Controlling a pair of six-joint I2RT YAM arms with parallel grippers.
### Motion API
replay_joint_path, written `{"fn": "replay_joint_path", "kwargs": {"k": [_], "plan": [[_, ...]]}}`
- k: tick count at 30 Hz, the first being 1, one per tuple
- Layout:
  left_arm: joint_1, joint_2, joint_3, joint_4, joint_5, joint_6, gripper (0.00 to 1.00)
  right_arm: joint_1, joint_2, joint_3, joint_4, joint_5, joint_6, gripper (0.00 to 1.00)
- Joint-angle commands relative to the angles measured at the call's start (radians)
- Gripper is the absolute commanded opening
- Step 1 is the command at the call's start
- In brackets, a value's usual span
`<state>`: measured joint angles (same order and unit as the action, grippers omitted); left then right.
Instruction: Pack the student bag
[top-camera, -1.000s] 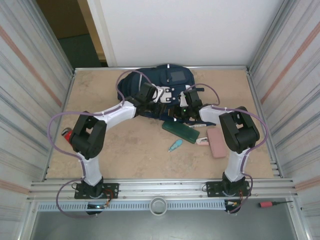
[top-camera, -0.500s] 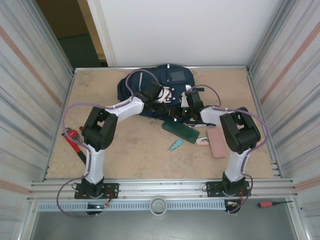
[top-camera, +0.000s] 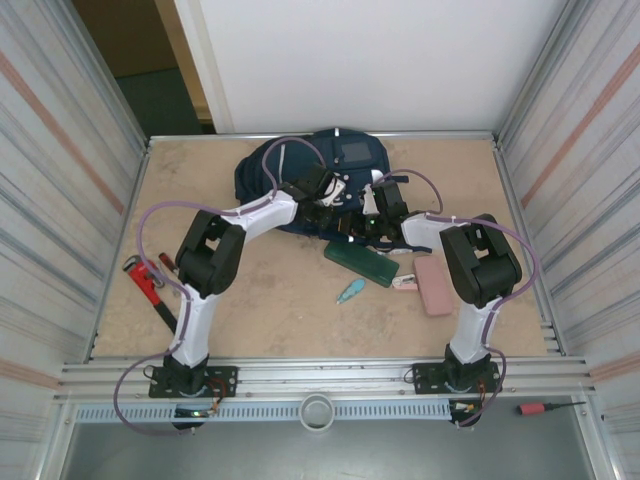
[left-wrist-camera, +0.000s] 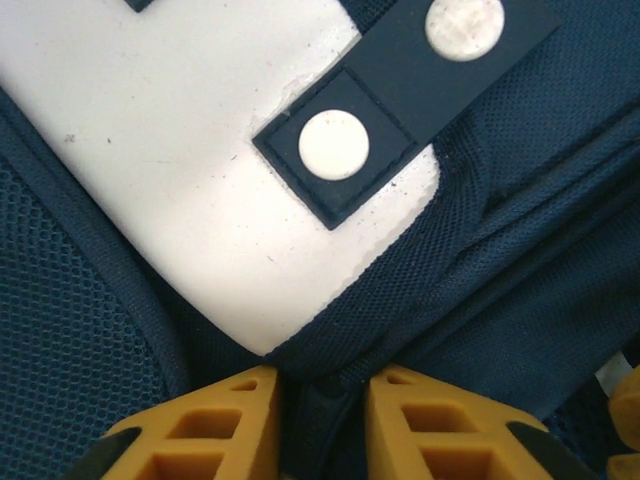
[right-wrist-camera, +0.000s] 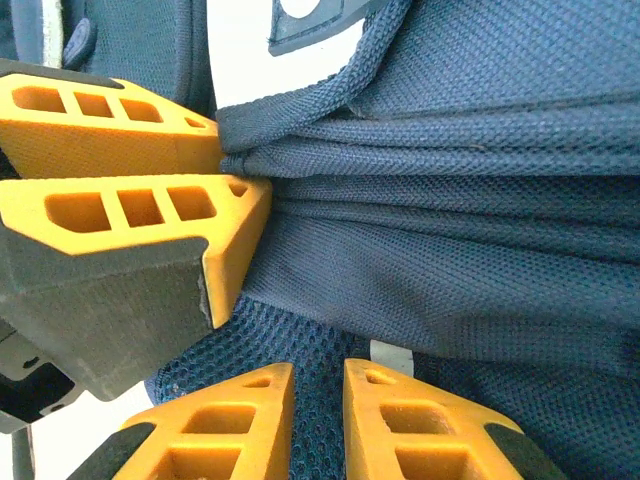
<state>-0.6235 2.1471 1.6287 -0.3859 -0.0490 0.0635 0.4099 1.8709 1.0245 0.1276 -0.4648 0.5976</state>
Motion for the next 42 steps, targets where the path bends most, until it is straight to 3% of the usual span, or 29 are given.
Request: {"fn": "replay_joint_path", "kwargs": {"k": [1, 13, 36, 42], "plan": [[0.005, 0.017, 0.009, 0.000, -0.023, 0.021, 0.19, -0.009, -0.013, -0.030, -0.074, 0.014, 0.005, 0.19], [0.038, -0.100, -0.067, 0.083, 0.071, -0.028, 0.00, -0.013, -0.015, -0.038, -0.069, 0.012, 0.005, 0.19], [0.159, -0.301, -0.362, 0.276, 0.094, -0.113, 0.00, -0.043, -0.012, -0.031, -0.117, 0.032, 0.015, 0.19], [0.197, -0.374, -0.444, 0.344, 0.115, -0.139, 0.00, -0.053, -0.041, 0.009, -0.146, -0.010, -0.001, 0.24]]}}
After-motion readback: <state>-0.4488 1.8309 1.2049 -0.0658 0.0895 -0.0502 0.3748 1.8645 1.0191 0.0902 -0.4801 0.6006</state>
